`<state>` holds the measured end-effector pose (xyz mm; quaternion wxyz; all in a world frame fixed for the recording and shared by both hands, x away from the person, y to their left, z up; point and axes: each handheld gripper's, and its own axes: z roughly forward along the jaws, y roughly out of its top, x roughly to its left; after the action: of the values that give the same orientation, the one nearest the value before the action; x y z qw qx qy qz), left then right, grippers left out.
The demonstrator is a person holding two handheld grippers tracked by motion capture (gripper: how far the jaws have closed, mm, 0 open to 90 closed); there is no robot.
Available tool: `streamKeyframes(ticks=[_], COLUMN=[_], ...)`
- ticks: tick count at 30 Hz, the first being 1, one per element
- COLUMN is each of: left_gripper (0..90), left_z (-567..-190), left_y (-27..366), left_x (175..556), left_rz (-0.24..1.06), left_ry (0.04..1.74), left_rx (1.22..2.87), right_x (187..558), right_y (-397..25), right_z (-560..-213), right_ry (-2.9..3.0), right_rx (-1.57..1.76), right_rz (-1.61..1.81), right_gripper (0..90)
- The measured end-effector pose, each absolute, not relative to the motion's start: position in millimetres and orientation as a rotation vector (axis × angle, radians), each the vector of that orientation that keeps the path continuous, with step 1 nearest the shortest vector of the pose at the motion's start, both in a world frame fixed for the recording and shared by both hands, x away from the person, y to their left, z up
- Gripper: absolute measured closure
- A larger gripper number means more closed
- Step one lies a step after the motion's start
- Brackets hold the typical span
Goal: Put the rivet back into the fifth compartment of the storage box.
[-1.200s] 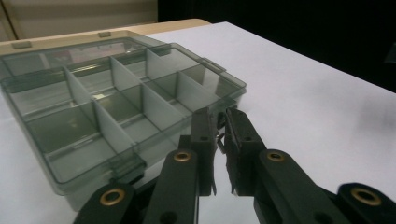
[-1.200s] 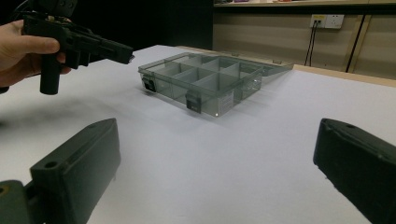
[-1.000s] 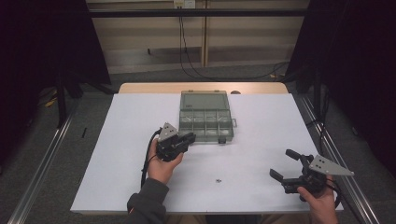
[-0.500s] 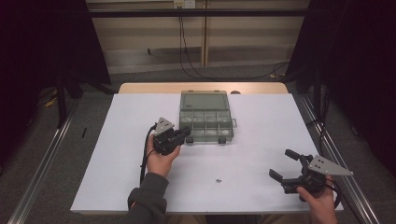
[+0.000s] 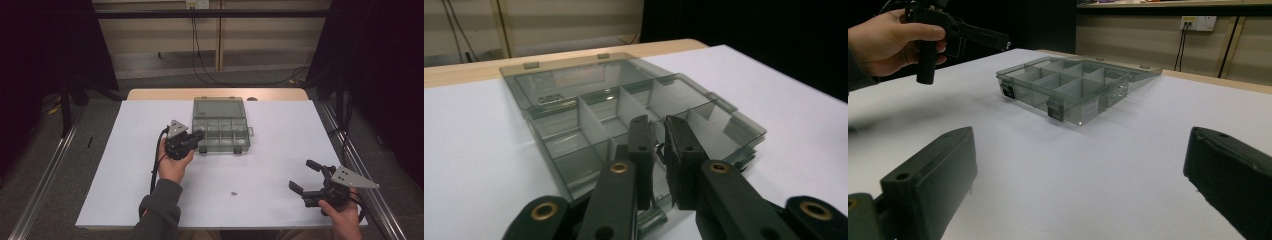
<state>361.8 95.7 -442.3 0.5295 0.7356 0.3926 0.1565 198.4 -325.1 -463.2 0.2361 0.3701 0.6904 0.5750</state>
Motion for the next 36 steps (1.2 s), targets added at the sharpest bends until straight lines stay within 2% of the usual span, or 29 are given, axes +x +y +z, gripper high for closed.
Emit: streamKeyframes(ticks=[9,26,34,36], left_gripper=[82.6,82.2,76.6,72.8], left_z=[-436,-454,-455,-453], left_y=[94,88,89,91], left_x=[370,387,387,386], left_rz=[0.398,0.424,0.425,0.428], left_ry=[0.951,0.999,1.001,0.997], left_rx=[1.746,1.782,1.774,1.771], right_x=[199,199,199,199], right_y=[-326,-326,-326,-327], right_z=[-463,-463,-463,-463], right_ry=[1.890,1.894,1.895,1.893], right_rx=[1.014,1.010,1.007,1.010], right_rz=[1.577,1.574,1.576,1.579], right_gripper=[0.5,0.5,0.6,0.6])
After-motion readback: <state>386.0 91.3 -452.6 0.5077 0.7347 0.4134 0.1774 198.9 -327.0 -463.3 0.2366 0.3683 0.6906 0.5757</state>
